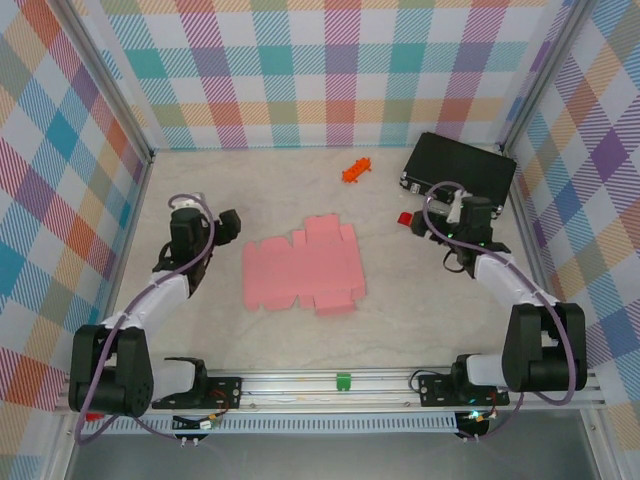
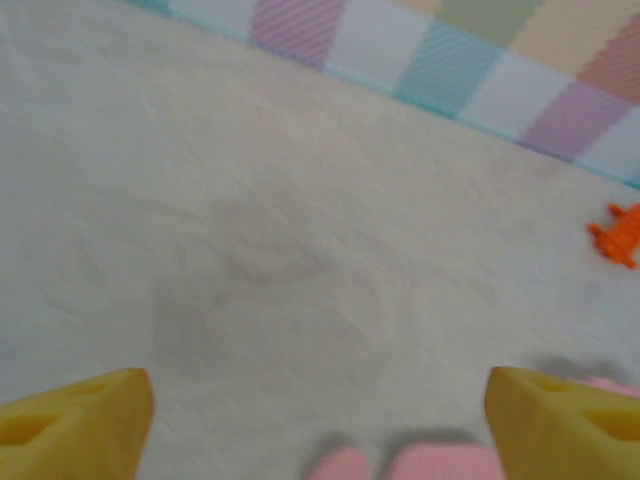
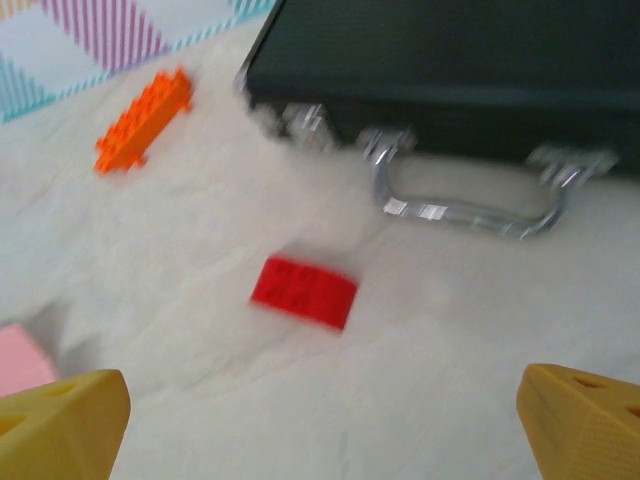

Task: Fold the paper box

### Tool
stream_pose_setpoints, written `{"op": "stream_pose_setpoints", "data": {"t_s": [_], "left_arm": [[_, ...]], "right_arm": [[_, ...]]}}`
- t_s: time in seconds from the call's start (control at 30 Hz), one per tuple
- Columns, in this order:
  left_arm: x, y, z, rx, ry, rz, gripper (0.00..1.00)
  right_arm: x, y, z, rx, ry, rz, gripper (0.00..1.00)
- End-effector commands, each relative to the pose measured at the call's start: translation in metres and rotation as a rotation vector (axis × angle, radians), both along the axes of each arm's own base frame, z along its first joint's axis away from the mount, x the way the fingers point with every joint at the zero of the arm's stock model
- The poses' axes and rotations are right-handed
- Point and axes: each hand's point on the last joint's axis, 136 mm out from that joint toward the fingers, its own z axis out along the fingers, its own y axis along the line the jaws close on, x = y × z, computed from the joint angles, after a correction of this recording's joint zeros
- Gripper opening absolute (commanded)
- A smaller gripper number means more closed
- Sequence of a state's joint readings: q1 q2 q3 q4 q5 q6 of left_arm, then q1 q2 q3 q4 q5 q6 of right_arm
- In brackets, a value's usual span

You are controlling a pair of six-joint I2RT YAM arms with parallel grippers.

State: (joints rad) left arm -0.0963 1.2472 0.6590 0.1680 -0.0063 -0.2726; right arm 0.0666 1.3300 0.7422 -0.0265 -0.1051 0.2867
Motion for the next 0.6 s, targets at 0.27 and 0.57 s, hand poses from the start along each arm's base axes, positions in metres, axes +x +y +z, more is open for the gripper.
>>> {"op": "stream_pose_setpoints", "data": {"t_s": [0.27,0.57], "left_arm": [[-0.029,-0.102,-0.080,-0.100,0.492,-0.312,0.19],[-0.032,-0.117,-0.111,-0.057,0.583,-0.337,0.00]], "right_arm": [[-0.070,0.156,-0.019,0.107,0.231,0.425,0.73],[-0.081,0.228,-0.057,0.132,0.385,0.545,0.07]]}}
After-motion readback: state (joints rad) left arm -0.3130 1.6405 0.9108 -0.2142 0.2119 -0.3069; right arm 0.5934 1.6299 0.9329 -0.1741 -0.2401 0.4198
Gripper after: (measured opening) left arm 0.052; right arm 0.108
